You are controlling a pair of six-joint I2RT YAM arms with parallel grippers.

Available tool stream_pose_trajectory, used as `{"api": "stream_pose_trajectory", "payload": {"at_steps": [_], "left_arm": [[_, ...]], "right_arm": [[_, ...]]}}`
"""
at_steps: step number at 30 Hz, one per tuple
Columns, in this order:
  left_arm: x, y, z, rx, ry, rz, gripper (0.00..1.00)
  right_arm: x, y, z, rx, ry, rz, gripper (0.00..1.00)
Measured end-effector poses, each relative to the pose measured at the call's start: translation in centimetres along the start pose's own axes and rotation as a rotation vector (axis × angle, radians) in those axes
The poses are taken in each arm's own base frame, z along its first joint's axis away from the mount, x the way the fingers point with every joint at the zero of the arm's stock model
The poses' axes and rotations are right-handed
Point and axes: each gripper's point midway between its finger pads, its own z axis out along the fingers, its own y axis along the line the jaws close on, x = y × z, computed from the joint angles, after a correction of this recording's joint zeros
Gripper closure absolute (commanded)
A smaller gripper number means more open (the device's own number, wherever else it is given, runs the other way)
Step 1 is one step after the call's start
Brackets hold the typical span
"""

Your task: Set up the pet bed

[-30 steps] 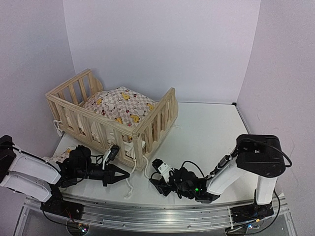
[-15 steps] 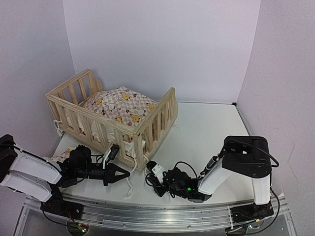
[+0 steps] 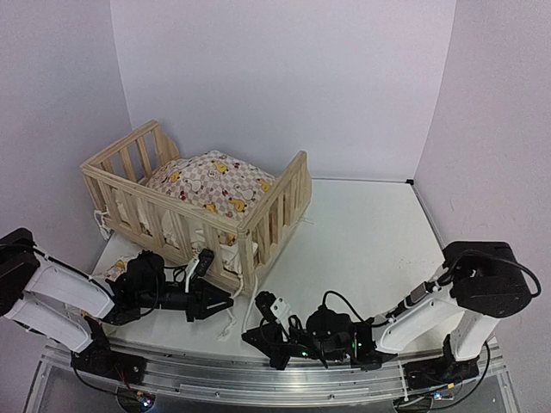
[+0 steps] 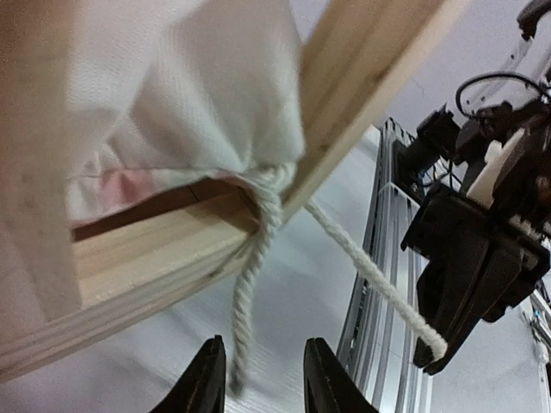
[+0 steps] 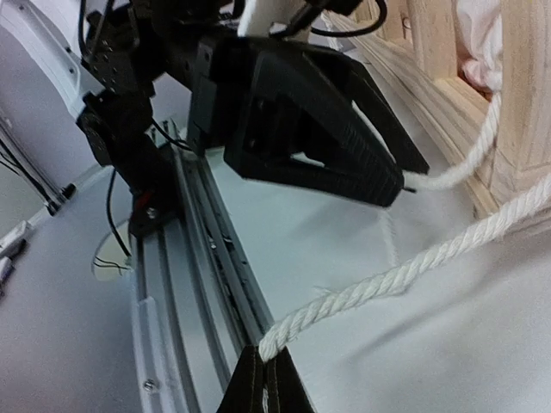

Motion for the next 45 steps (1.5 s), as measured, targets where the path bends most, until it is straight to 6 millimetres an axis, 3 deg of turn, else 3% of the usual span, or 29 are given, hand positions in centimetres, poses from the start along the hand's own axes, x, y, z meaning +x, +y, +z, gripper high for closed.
{"api": "stream_pose_trajectory", "payload": {"at_steps": [5, 12, 15, 18, 22, 29, 33, 39, 40, 42, 45], "left_arm": [[-0.8, -0.9, 0.1, 0.026, 0.023, 0.054, 0.47], [-5.0, -5.3, -3.7, 0.099, -0.086, 0.06, 0.44], [-4.0, -6.2, -3.6, 0.14, -0.047, -0.009, 0.41], [-1.2, -5.0, -1.8, 0.132, 0.063, -0.116, 0.41], [2.5, -3.1, -0.3, 0.083, 0.195, -0.26, 0.57], [1.4, -3.9, -0.1, 0.132, 0.161, -0.27, 0.78], [1.2, -4.6, -0.2, 0.167, 0.158, -0.268, 0.97], [0.7, -5.4, -0.6, 0.204, 0.152, -0.25, 1.0], [0.6, -5.4, -0.6, 0.205, 0.15, -0.248, 1.0], [0.5, -5.5, -0.8, 0.202, 0.15, -0.246, 1.0], [0.2, -5.1, -1.0, 0.163, 0.14, -0.23, 1.0]], "right_arm": [[-1.8, 1.6, 0.2, -0.059, -0.032, 0.087, 1.0], [-2.6, 2.3, 1.4, -0.078, -0.048, 0.122, 1.0], [-2.7, 2.6, 2.3, -0.083, -0.049, 0.119, 1.0], [-2.8, 2.9, 3.2, -0.094, -0.055, 0.12, 1.0], [-2.3, 2.9, 3.7, -0.097, -0.046, 0.114, 1.0], [-2.2, 2.8, 3.8, -0.093, -0.048, 0.097, 1.0], [-2.5, 2.6, 3.8, -0.077, -0.059, 0.09, 1.0], [-2.7, 2.1, 3.8, -0.053, -0.073, 0.086, 1.0], [-2.7, 2.0, 3.8, -0.049, -0.074, 0.087, 0.96], [-2.7, 1.9, 3.8, -0.043, -0.074, 0.087, 0.74], [-2.3, 1.5, 3.6, -0.031, -0.072, 0.093, 0.59]]}}
